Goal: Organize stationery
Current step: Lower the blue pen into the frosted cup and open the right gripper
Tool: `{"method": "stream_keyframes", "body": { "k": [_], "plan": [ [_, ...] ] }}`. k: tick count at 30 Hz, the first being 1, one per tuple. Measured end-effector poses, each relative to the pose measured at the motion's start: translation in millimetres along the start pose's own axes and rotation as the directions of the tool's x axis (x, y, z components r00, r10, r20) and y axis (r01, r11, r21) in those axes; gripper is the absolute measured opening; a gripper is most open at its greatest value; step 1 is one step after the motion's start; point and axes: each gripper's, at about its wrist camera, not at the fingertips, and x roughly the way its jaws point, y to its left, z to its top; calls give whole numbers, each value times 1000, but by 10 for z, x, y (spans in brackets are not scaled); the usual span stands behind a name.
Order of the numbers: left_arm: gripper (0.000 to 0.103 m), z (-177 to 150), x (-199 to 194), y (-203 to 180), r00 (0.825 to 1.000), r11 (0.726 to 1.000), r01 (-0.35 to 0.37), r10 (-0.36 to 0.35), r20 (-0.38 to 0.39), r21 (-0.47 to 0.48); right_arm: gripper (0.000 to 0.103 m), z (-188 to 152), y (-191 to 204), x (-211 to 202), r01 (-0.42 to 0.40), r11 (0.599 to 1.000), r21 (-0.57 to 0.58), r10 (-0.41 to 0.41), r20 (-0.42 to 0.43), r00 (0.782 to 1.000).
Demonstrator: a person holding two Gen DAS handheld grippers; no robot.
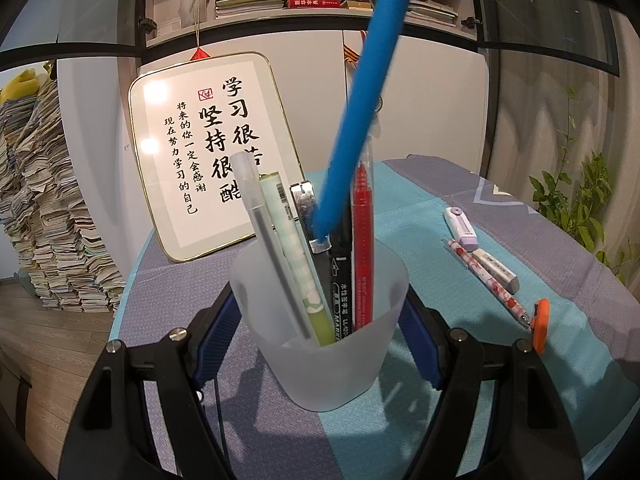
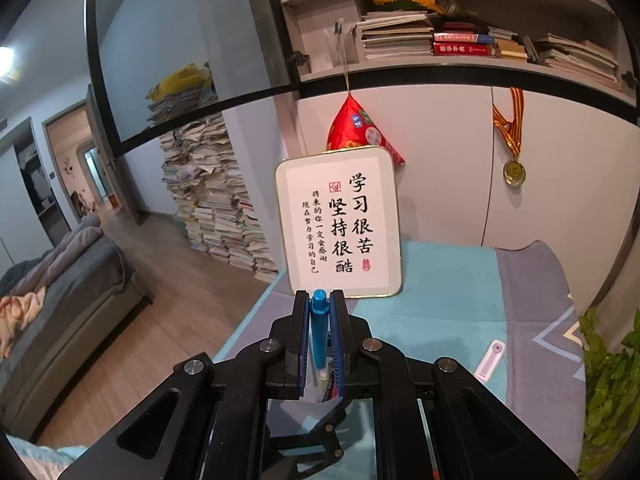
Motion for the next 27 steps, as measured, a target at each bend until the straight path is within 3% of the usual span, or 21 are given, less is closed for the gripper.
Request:
{"method": "stream_keyframes", "body": {
  "k": [10, 27],
  "plan": [
    [75, 0, 1, -1, 1000, 1000, 0, 0, 0, 1, 11, -219, -103, 377, 6, 1000, 27, -2, -135, 991],
    [75, 0, 2, -2, 1000, 1000, -1, 1, 0, 1, 11, -291, -154, 428, -5, 999, 44, 13, -191, 982]
  ]
}}
